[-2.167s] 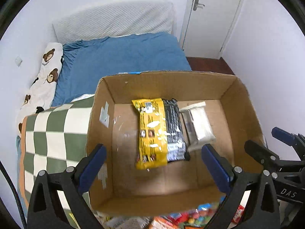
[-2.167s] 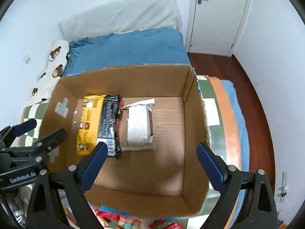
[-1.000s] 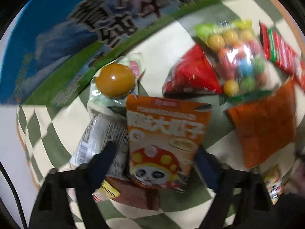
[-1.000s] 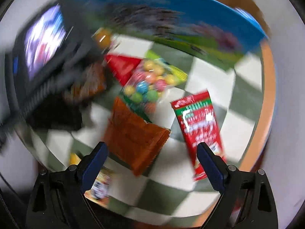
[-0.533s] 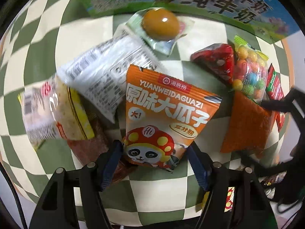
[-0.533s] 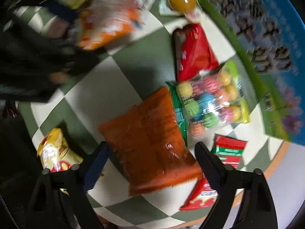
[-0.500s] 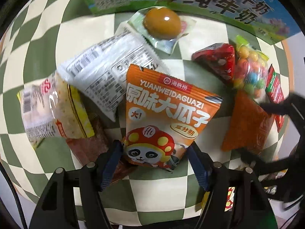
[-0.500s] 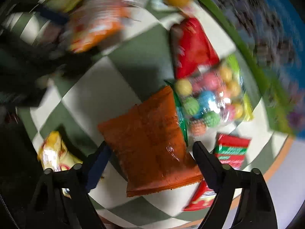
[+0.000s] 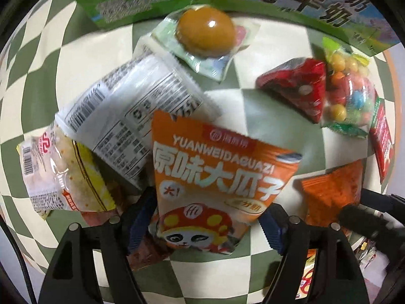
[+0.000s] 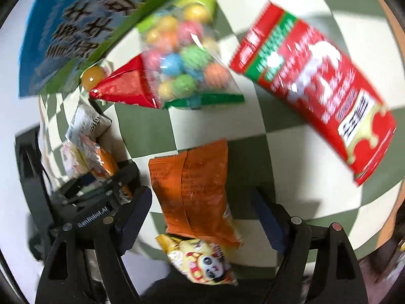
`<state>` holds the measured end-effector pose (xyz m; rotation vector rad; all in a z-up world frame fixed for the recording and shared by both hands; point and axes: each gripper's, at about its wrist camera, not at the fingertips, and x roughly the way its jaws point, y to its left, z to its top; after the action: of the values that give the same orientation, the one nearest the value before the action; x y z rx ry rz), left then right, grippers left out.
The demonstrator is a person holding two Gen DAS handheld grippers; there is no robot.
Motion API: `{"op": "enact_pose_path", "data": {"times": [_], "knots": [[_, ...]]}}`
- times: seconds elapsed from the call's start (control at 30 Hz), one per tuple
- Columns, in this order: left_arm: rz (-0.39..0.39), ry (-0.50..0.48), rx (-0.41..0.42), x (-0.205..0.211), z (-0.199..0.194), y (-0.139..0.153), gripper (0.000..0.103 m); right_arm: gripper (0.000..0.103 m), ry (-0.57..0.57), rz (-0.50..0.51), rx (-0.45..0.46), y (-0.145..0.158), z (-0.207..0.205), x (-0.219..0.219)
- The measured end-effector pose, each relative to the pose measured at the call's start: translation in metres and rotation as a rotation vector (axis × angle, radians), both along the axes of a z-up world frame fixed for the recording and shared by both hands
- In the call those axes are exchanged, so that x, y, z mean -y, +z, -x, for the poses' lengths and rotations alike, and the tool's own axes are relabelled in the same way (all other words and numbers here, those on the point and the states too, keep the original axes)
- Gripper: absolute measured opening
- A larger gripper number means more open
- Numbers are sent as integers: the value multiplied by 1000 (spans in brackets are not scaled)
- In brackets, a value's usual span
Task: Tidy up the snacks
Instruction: 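Grasp the orange seed bag with the left tool while the right grasps the orange chip bag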
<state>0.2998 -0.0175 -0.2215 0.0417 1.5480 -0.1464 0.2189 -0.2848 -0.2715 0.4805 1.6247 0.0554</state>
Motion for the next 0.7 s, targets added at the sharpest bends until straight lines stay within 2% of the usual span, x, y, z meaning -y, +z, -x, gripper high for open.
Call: {"op": "enact_pose_path", "data": {"times": [0.07,0.13,0.27,0.3,0.37,0.43,0.53,0.63,0.7], "knots": [[6,12,7,3,-1,2,65,84,49,50,25,5,-3,-18],[8,44,-8,4,3,2,62,84,82,84,31,6,-6,-29],[84,154,-115,-9,17,-8,61,83,74,100,4,-3,-4,-44],[88,167,-118,-11,18,-11,61,81,46,102,-1,-5,-3,-42],[82,173,-123,-16,17,-20,61,69,2,105,3,-7,-1,-40],[75,167,-125,-16,16,-27,61,63,-32,103,3,-9,0,-36],[54,156,-107,-5,23,-28,61,64,14,129,-2,-9,-4,-30],[39,154,-85,0,22,-24,59,65,96,181,-19,-19,-10,-58],[47,167,-69,-1,28,-15,56,63,91,190,-11,-18,-11,-61]]}}
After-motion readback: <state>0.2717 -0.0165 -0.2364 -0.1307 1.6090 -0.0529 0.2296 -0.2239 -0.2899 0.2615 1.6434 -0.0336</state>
